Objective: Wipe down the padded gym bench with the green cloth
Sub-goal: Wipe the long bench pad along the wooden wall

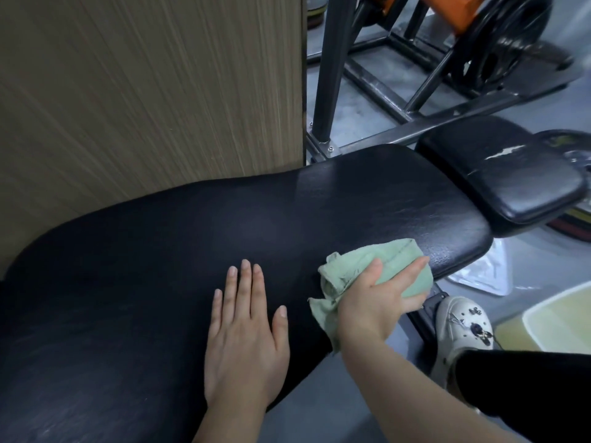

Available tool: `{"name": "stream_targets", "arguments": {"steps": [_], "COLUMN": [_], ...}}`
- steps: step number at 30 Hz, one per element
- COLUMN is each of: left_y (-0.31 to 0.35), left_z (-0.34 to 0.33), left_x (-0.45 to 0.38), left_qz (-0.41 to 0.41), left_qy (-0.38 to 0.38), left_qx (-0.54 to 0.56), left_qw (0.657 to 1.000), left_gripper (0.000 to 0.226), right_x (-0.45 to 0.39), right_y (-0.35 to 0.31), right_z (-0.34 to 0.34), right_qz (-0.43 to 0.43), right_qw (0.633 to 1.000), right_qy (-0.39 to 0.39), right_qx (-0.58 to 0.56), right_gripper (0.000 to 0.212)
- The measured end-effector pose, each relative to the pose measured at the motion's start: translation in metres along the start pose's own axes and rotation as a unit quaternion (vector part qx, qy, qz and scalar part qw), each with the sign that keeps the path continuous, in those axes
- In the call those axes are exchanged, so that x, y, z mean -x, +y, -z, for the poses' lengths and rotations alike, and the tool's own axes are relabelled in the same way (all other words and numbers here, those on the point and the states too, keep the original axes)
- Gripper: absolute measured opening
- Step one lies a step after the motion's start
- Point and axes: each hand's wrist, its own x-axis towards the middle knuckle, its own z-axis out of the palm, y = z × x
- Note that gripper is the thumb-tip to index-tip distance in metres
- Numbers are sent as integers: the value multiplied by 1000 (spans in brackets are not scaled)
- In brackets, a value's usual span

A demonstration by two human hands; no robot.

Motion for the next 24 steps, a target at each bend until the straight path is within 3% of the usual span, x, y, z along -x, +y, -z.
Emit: {"name": "stream_targets", "arguments": {"steps": [24], "left_y": [0], "left_z": [0], "left_x": [-1], "left_qz": [0], "left_qy": [-7], "left_qx": [3], "left_qw": [1000], "left_gripper": [67], "right_x": [-86], "right_y": [-17], "right_z": [33], "right_qz": [71], "right_qw": [995], "right_qy": [38], "right_qx": [61], "right_gripper": [58]}}
